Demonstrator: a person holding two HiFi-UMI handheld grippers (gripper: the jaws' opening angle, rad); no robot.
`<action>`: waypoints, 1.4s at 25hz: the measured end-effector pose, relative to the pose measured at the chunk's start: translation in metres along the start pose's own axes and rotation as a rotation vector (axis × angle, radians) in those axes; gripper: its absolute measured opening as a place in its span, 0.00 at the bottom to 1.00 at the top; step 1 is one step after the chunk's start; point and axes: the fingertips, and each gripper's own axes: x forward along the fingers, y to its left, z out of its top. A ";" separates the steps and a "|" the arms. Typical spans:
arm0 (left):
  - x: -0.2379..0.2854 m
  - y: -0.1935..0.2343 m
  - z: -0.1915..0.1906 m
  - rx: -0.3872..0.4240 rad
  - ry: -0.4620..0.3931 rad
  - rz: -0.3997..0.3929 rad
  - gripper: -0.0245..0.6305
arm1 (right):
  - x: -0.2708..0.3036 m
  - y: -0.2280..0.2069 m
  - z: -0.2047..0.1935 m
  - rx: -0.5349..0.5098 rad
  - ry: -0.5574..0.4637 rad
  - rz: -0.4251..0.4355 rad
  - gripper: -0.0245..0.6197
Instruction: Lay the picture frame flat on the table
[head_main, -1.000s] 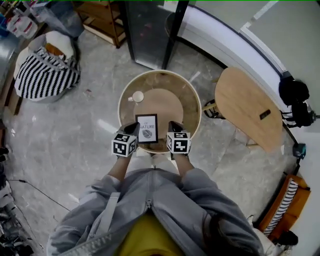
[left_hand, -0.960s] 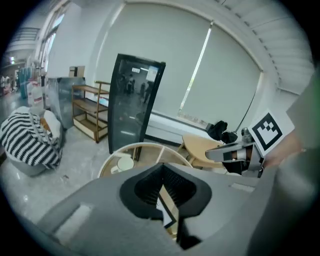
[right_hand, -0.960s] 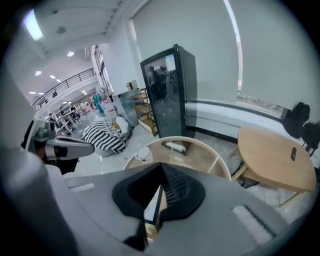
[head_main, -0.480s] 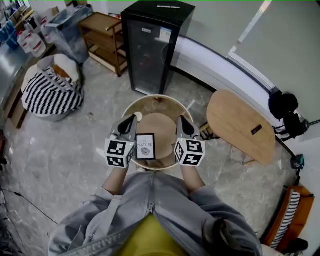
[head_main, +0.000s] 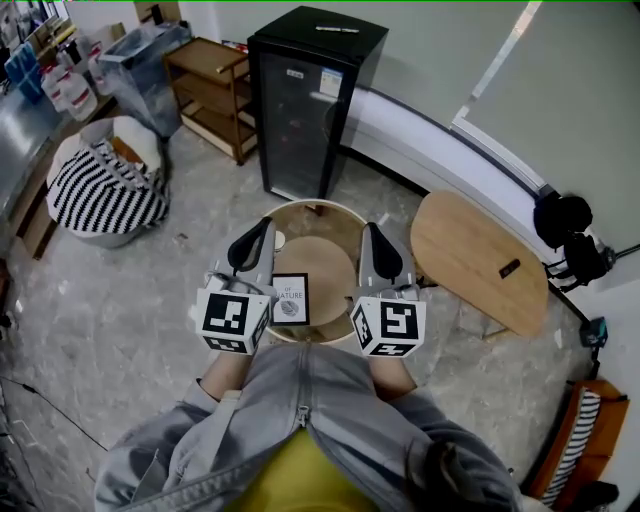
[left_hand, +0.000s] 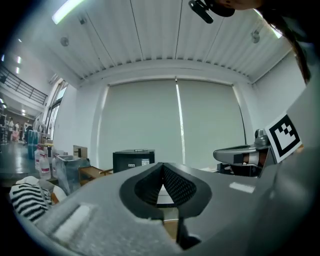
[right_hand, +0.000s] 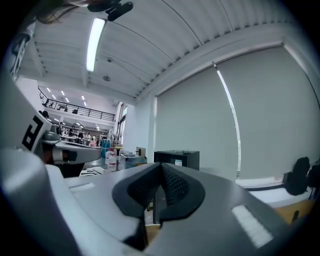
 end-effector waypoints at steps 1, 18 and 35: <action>0.000 -0.002 0.006 0.000 -0.009 -0.005 0.04 | -0.001 0.000 0.004 -0.008 -0.007 0.001 0.04; 0.010 -0.012 0.007 0.023 -0.026 -0.020 0.04 | 0.003 -0.004 0.003 -0.028 0.003 0.051 0.04; 0.020 -0.037 -0.003 0.012 -0.021 -0.007 0.04 | 0.005 -0.020 -0.009 -0.018 0.008 0.123 0.04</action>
